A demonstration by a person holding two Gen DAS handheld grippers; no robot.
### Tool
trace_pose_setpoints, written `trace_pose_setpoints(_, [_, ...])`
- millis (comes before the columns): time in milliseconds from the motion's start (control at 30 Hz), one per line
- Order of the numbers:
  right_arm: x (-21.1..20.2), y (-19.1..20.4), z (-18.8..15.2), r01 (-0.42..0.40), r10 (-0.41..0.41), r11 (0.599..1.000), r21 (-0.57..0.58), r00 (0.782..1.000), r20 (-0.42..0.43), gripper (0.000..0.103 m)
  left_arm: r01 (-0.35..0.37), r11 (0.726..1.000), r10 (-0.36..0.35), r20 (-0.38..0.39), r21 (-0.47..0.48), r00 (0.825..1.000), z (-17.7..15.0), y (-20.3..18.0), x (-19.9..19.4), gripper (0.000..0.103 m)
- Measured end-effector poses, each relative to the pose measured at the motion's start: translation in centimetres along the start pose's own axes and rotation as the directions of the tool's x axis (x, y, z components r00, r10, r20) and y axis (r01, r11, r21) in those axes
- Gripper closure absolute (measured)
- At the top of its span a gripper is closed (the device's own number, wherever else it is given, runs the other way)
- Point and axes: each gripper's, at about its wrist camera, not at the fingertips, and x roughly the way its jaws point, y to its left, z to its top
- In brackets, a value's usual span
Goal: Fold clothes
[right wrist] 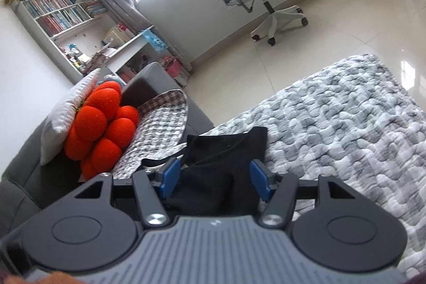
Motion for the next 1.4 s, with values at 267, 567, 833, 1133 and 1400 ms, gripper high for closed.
trace_pose_setpoints(267, [1.9, 1.6, -0.9, -0.144, 0.136, 0.986, -0.085, 0.986, -0.095, 0.056, 0.062, 0.998, -0.062, -0.008, 0.009, 0.998, -0.3, -0.3, -0.5, 0.04])
trace_pose_setpoints(567, [3.9, 3.7, -2.5, -0.136, 0.093, 0.959, -0.249, 0.98, -0.176, 0.06, 0.094, 0.995, -0.095, -0.057, -0.026, 0.994, -0.3, 1.5, -3.7, 0.02])
trace_pose_setpoints(833, [5.3, 5.3, -4.0, -0.095, 0.025, 0.925, -0.368, 0.981, -0.19, 0.06, -0.049, 0.998, 0.048, -0.03, -0.033, 0.998, -0.3, 5.2, -10.3, 0.02])
trace_pose_setpoints(1133, [7.0, 7.5, -6.4, -0.1, -0.003, 0.857, -0.505, 0.98, -0.199, 0.06, -0.373, 0.893, 0.384, -0.007, -0.253, 0.923, 0.4, 13.2, -13.4, 0.022])
trace_pose_setpoints(1400, [8.4, 8.4, -8.7, 0.017, -0.128, 0.755, -0.655, 0.984, -0.123, 0.061, -0.504, 0.795, 0.517, -0.057, -0.337, 0.854, 0.2, 17.9, -11.9, 0.038])
